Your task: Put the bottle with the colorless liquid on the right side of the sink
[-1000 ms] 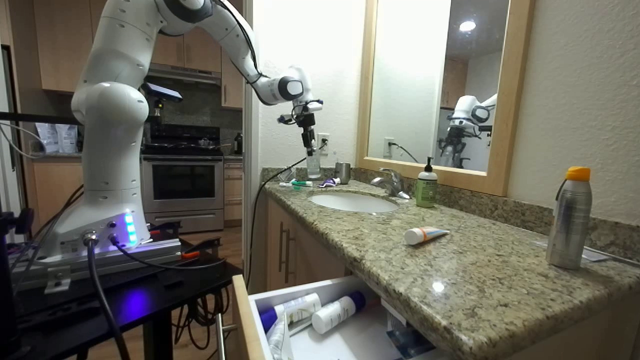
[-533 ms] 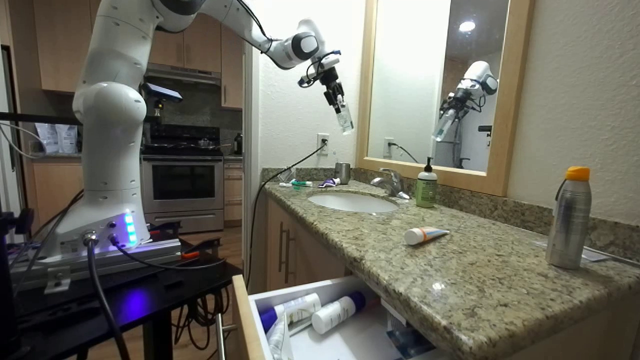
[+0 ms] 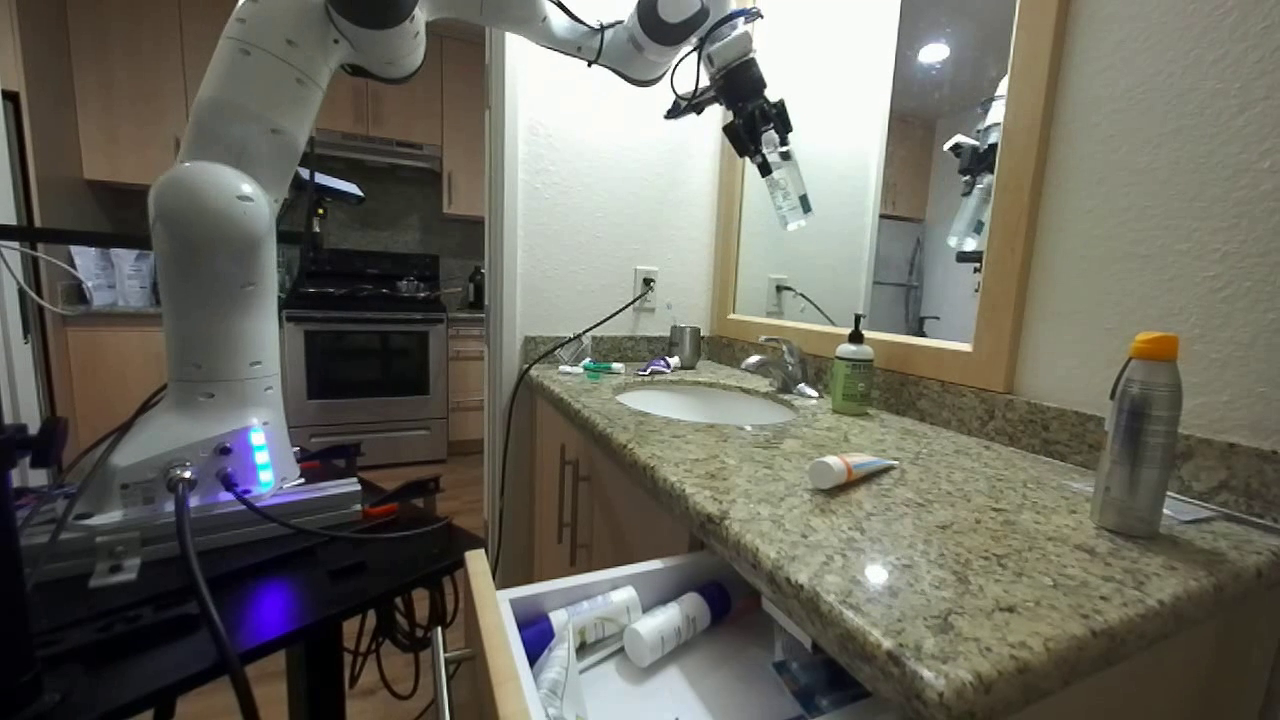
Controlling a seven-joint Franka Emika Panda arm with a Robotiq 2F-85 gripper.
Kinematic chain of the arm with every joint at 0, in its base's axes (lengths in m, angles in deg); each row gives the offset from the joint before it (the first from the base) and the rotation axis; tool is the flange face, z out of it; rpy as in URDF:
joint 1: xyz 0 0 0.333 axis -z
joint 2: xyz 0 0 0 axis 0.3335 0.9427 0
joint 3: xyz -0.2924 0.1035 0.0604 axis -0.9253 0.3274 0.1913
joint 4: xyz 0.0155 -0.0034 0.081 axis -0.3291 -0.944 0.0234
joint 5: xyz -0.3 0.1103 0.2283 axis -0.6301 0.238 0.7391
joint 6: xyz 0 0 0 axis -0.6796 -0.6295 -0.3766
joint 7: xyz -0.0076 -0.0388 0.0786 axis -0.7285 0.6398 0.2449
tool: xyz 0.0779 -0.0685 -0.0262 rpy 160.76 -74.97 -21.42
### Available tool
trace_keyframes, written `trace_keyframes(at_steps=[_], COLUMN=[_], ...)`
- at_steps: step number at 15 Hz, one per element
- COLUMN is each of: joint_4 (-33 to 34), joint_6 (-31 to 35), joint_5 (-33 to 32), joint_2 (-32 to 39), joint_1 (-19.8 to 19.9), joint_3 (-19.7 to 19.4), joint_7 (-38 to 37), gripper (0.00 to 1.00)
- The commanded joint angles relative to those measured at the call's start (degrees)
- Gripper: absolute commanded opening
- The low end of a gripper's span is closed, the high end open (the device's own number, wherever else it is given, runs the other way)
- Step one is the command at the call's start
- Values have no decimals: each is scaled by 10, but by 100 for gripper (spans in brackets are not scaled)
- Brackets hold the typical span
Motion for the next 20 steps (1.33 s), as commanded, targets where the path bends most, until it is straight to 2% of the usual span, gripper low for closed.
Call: trace_keyframes(at_steps=[1,4,6,9,12,16,20], joint_4=[75,62,46,66,93,116,129], joint_6=[-42,-65,-88,-135,-167,-150,-136], joint_5=[28,18,23,59,89,94,91], joint_2=[79,120,140,178,221,256,270], joint_1=[71,81,71,76,88,107,120], joint_3=[-22,-36,-34,-4,9,0,-8], joint_7=[-28,-100,-165,-249,-334,-430,-471], gripper=[37,37,37,37,37,37,37])
